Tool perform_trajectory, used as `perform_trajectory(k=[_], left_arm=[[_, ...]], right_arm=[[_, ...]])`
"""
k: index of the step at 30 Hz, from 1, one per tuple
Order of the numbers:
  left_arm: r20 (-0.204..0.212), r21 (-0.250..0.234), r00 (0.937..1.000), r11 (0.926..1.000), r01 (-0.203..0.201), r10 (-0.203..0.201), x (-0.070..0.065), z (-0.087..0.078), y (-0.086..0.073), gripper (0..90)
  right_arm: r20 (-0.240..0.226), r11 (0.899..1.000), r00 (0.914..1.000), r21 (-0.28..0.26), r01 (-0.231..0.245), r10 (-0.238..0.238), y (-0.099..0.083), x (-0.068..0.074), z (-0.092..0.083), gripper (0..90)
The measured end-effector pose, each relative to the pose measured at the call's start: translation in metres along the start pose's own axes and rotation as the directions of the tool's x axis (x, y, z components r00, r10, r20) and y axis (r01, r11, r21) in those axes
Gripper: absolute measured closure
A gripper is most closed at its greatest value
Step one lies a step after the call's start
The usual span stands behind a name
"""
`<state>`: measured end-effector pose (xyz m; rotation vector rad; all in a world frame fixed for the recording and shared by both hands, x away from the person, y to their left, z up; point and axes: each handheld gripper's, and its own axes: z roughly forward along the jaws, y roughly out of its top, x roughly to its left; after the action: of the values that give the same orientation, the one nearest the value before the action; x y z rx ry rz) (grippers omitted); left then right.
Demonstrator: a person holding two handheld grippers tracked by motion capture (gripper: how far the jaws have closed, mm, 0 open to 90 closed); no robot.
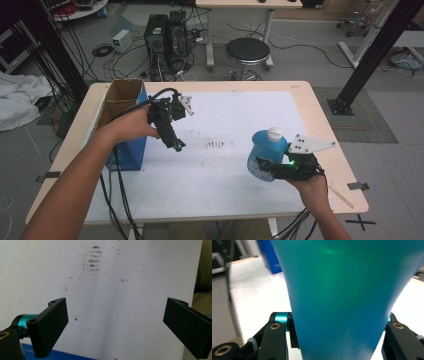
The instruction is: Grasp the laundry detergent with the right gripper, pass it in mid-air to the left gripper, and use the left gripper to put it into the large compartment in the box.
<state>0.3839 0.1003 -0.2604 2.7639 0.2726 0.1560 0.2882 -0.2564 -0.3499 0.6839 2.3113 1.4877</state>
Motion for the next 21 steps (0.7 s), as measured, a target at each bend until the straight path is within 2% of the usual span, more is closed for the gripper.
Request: perform_trajectory(k=[2, 3, 4, 5, 6, 8, 10, 12, 13, 14, 18, 21], left_arm=[[0.002, 0.001, 1.0000, 1.0000, -0.008, 0.008, -0.002, -0.005, 0.004, 5.9], [0.004, -0.004, 0.9999, 0.9999, -0.014, 0.014, -0.005, -0.009, 0.008, 6.0], [0.004, -0.004, 0.9999, 0.9999, -0.014, 0.014, -0.005, -0.009, 0.008, 6.0], [0.006, -0.001, 0.9997, 0.9997, -0.024, 0.024, -0.008, -0.013, 0.012, 6.0], [0.006, -0.001, 0.9997, 0.9997, -0.024, 0.024, -0.008, -0.013, 0.012, 6.0], [0.011, 0.012, 0.9996, 0.9996, -0.027, 0.027, -0.011, -0.016, 0.016, 6.0], [0.019, 0.026, 0.9998, 0.9996, -0.012, 0.012, -0.012, -0.018, 0.020, 5.9], [0.022, 0.029, 0.9997, 0.9995, -0.014, 0.013, -0.014, -0.021, 0.023, 6.0], [0.024, 0.027, 0.9995, 0.9994, -0.020, 0.019, -0.015, -0.023, 0.024, 6.0], [0.029, 0.026, 0.9994, 0.9994, -0.021, 0.020, -0.016, -0.025, 0.026, 6.0], [0.052, 0.017, 0.9976, 0.9987, -0.047, 0.046, -0.022, -0.031, 0.034, 6.0], [0.045, 0.024, 0.9976, 0.9983, -0.054, 0.053, -0.026, -0.035, 0.040, 6.0]], right_arm=[[-0.054, 1.000, 0.9984, 0.006, 0.018, -0.018, 0.008, -0.004, -0.001, 45.5], [-0.108, 1.000, 0.9937, 0.006, 0.030, -0.029, 0.015, -0.010, -0.001, 45.5], [-0.108, 1.000, 0.9937, 0.006, 0.030, -0.029, 0.015, -0.010, -0.001, 45.5], [-0.151, 0.999, 0.9877, 0.006, 0.043, -0.042, 0.020, -0.016, 0.000, 45.5], [-0.151, 0.999, 0.9877, 0.006, 0.043, -0.042, 0.020, -0.016, 0.000, 45.5], [-0.192, 0.998, 0.9799, 0.008, 0.057, -0.054, 0.026, -0.021, 0.002, 45.5], [-0.234, 0.997, 0.9696, 0.010, 0.075, -0.071, 0.032, -0.024, 0.004, 45.5], [-0.261, 0.995, 0.9614, 0.011, 0.095, -0.089, 0.038, -0.026, 0.007, 45.5], [-0.285, 0.994, 0.9536, 0.012, 0.105, -0.097, 0.043, -0.026, 0.010, 45.5], [-0.285, 0.994, 0.9536, 0.012, 0.105, -0.097, 0.043, -0.026, 0.010, 45.5], [-0.340, 0.993, 0.9339, 0.012, 0.120, -0.109, 0.050, -0.027, 0.018, 45.5], [-0.367, 0.991, 0.9231, 0.018, 0.131, -0.116, 0.055, -0.027, 0.026, 45.5]])
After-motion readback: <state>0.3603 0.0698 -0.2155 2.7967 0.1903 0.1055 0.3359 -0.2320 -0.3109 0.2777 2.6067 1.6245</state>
